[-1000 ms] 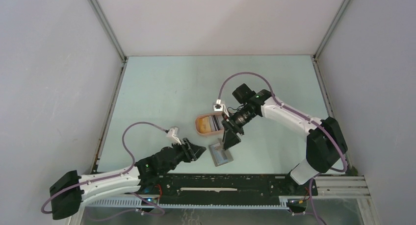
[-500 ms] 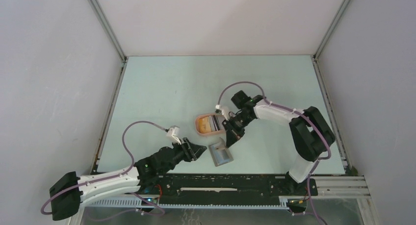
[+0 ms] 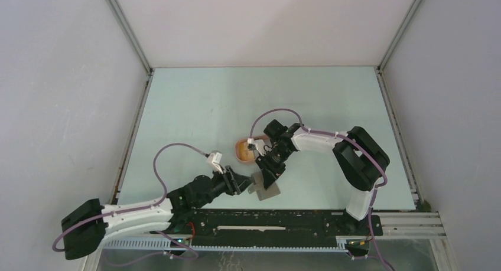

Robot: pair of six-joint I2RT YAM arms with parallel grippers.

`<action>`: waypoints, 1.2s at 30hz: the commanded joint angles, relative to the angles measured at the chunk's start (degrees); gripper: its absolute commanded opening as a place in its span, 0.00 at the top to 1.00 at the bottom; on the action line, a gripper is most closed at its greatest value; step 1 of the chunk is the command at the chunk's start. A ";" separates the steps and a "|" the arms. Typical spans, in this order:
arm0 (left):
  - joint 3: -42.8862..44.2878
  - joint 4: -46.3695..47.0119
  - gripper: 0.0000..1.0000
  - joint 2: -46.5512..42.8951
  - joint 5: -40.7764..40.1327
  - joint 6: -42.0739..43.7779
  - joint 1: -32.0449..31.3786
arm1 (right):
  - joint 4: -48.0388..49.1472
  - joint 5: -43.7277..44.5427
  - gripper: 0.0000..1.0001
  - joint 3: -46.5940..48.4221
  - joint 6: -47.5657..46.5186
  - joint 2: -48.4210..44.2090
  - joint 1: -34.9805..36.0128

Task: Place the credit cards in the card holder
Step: Close the card holder at the center of the board.

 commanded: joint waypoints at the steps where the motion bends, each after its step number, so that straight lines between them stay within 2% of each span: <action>1: 5.03 8.18 0.46 9.51 2.69 1.84 -0.09 | 1.02 2.68 0.55 1.48 -0.60 -0.03 -0.66; 6: 9.04 14.06 0.51 22.22 5.85 2.28 -0.29 | 0.38 2.89 0.54 1.72 -0.97 1.18 -1.03; 10: 10.90 12.25 0.55 26.71 5.30 2.16 -0.80 | -0.11 2.27 0.54 1.90 -1.05 1.68 -1.94; 18: 8.62 4.97 0.67 30.48 2.86 0.61 -0.89 | -2.91 -0.26 0.53 1.85 -5.09 -1.72 -5.19; 20: 7.80 4.27 0.68 31.12 2.68 -0.03 -0.89 | -2.22 2.07 0.49 1.47 -4.52 -2.45 -5.88; 22: 7.18 3.66 0.69 31.14 2.44 -0.55 -0.89 | -0.83 4.40 0.40 0.84 -3.02 -2.51 -7.05; 25: 6.53 2.63 0.71 30.61 1.98 -0.97 -0.97 | -0.16 4.07 0.33 0.69 -1.55 -0.54 -8.69; 36: 7.99 3.03 0.72 33.25 2.61 -0.80 -1.24 | -1.48 -2.43 0.28 2.48 0.94 5.94 -6.92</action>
